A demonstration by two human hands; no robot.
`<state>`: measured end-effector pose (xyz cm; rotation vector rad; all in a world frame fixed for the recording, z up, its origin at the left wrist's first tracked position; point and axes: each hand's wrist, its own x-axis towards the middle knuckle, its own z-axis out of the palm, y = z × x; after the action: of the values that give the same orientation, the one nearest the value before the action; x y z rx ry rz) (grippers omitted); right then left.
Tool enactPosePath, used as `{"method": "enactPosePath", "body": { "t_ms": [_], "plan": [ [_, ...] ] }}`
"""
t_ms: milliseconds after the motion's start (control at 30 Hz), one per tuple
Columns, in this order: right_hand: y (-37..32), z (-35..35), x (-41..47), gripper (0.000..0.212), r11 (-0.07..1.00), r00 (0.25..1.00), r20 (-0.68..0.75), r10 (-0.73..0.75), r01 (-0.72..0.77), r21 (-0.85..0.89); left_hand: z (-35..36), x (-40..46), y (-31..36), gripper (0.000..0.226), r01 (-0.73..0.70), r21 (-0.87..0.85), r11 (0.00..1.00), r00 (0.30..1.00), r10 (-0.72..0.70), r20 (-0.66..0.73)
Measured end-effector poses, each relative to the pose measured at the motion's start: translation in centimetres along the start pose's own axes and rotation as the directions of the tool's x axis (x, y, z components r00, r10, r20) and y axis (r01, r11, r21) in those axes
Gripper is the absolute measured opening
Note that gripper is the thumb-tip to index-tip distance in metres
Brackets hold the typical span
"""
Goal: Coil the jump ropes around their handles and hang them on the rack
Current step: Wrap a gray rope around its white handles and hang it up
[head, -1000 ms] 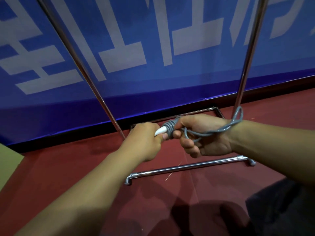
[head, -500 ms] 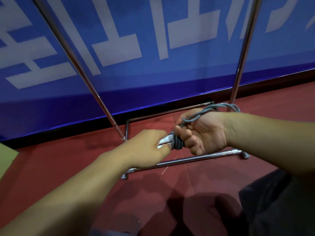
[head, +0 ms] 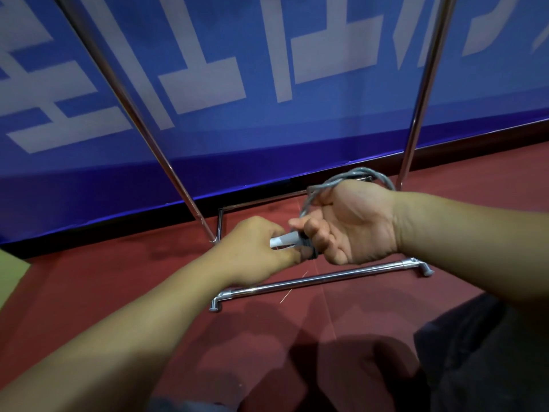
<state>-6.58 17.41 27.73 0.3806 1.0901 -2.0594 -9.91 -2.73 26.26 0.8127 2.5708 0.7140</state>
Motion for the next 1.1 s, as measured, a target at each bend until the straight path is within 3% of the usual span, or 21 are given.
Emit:
{"method": "enactPosePath", "body": {
  "t_ms": [133, 267, 333, 500, 667, 800, 933, 1100],
  "plan": [
    [-1.0, 0.2, -0.2, 0.042, 0.988, 0.984, -0.095, -0.15, 0.151, 0.006, -0.3, -0.6, 0.1, 0.057, 0.018, -0.042, 0.999, 0.985, -0.011, 0.172],
    [-1.0, 0.0, -0.4, 0.033, 0.924, 0.958, -0.134, -0.253, 0.198, -0.328, -0.5, -1.1, 0.8, 0.055, 0.002, -0.16, 0.987, 0.962, 0.042, 0.27],
    [-0.8, 0.0, -0.5, 0.03, 0.882, 0.95, -0.1, -0.296, 0.231, -0.412, -0.8, -1.2, 0.9, 0.058, -0.004, -0.205, 0.979, 0.957, 0.063, 0.283],
    [-0.8, -0.1, -0.7, 0.029, 0.852, 0.929, -0.013, -0.37, 0.334, -0.404, -1.0, -1.3, 1.1, 0.061, 0.027, -0.344, 0.938, 0.953, 0.08, 0.294],
    [-0.8, -0.5, -0.6, 0.033, 0.823, 0.912, 0.062, -0.406, 0.394, -0.409, -1.2, -1.7, 1.3, 0.035, 0.134, -0.57, 0.81, 0.923, 0.107, 0.369],
    [-0.7, -1.5, -0.3, 0.016, 0.755, 0.909, 0.099, -0.404, 0.393, -0.525, -1.5, -2.1, 2.0, 0.025, 0.173, -0.633, 0.755, 0.912, 0.119, 0.391],
    [-1.0, -2.1, 0.1, 0.03, 0.753, 0.914, 0.122, -0.388, 0.39, -0.529, -1.8, -2.4, 2.5, 0.028, 0.168, -0.679, 0.715, 0.919, 0.135, 0.37],
    [-1.1, -2.3, 0.9, 0.035, 0.651, 0.848, 0.119, -0.517, 0.48, -0.589, -2.0, -2.7, 2.8, 0.027, 0.168, -0.704, 0.69, 0.92, 0.147, 0.364]
  ]
}}
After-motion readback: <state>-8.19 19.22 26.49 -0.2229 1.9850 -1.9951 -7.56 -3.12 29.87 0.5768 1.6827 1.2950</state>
